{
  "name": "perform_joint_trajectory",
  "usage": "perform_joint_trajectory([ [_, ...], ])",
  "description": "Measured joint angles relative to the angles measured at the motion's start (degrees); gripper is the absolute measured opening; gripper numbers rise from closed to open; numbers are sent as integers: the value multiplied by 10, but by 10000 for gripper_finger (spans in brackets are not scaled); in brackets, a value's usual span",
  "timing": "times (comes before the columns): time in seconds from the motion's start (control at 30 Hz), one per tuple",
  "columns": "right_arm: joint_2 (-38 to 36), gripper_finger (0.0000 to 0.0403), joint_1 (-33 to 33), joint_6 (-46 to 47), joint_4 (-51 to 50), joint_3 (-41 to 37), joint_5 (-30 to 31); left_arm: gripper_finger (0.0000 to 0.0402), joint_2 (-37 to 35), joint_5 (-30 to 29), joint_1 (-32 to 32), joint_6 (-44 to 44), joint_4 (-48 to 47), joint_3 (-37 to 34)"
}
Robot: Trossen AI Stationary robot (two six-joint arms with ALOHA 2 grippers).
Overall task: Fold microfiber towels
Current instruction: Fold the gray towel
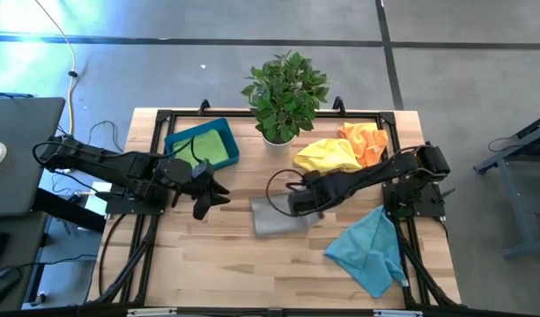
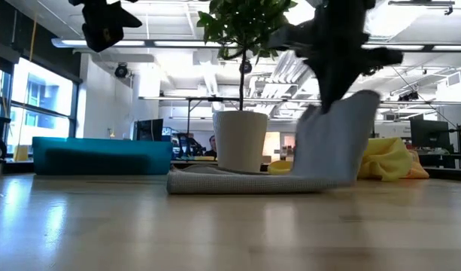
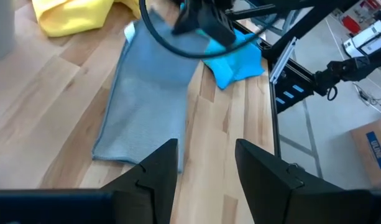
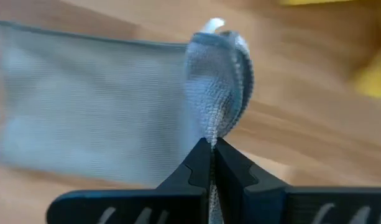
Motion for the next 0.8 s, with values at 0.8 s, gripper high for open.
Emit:
perform_joint_trajectory([
  [0.8, 36, 0, -9, -2, -81, 88, 26, 149, 0, 0, 0, -2, 0, 0],
])
